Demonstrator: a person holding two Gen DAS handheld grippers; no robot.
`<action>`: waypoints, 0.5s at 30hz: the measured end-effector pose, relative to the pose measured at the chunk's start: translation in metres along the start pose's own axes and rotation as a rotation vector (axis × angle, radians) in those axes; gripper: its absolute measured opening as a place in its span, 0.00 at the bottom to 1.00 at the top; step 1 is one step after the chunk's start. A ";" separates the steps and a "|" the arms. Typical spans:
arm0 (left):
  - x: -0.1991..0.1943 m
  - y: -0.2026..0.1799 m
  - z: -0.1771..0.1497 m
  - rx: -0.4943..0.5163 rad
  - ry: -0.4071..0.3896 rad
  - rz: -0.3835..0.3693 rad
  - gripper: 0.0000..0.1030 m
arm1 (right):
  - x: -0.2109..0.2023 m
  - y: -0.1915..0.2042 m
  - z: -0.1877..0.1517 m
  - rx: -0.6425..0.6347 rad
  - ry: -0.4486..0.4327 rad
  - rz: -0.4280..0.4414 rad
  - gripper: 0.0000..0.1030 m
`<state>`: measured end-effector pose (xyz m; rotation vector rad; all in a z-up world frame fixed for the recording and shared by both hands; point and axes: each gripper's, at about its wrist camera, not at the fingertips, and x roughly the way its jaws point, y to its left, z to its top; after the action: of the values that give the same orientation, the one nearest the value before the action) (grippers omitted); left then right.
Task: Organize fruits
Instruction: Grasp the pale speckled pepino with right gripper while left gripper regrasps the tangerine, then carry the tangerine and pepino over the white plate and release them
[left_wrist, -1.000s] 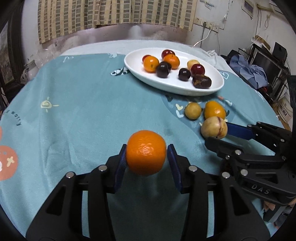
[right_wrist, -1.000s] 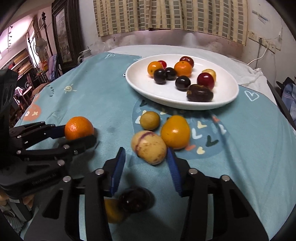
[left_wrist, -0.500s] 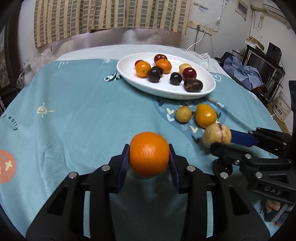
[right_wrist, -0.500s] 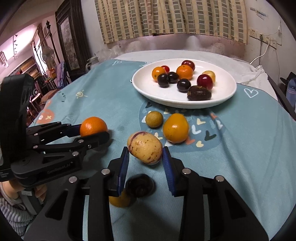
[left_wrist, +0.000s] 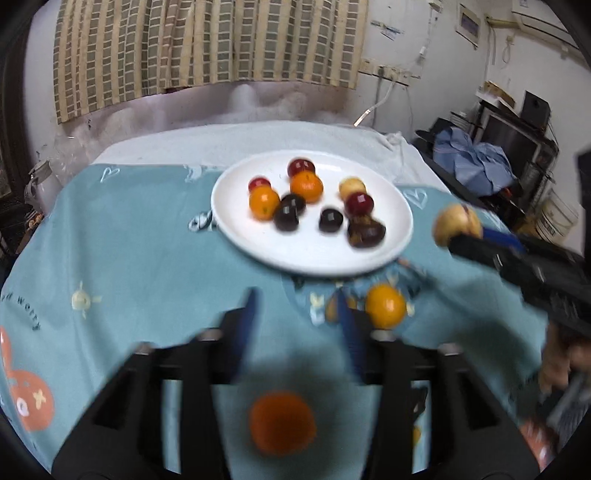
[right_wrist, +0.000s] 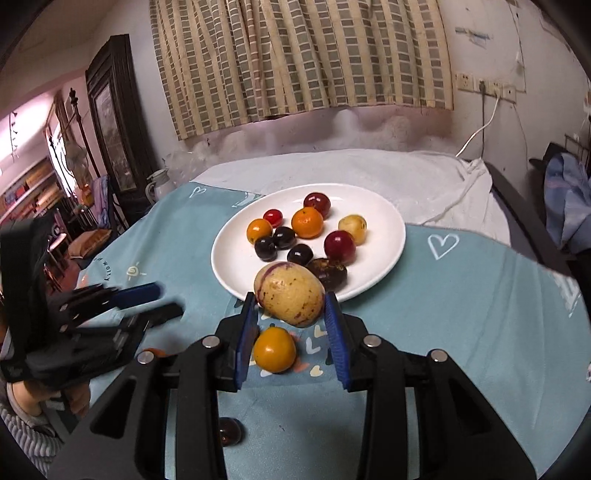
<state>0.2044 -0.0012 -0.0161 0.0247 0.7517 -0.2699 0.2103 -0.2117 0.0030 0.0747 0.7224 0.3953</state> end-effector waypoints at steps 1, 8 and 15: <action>-0.006 0.001 -0.012 0.026 -0.005 0.028 0.67 | 0.003 -0.003 -0.005 0.006 0.006 0.010 0.36; 0.017 -0.001 -0.053 0.097 0.117 0.060 0.57 | 0.017 0.001 -0.019 0.005 0.061 0.034 0.36; 0.021 0.013 -0.043 0.020 0.112 0.006 0.41 | 0.018 -0.004 -0.021 0.023 0.070 0.033 0.36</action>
<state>0.1929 0.0113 -0.0627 0.0614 0.8599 -0.2717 0.2104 -0.2099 -0.0247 0.0955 0.7955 0.4227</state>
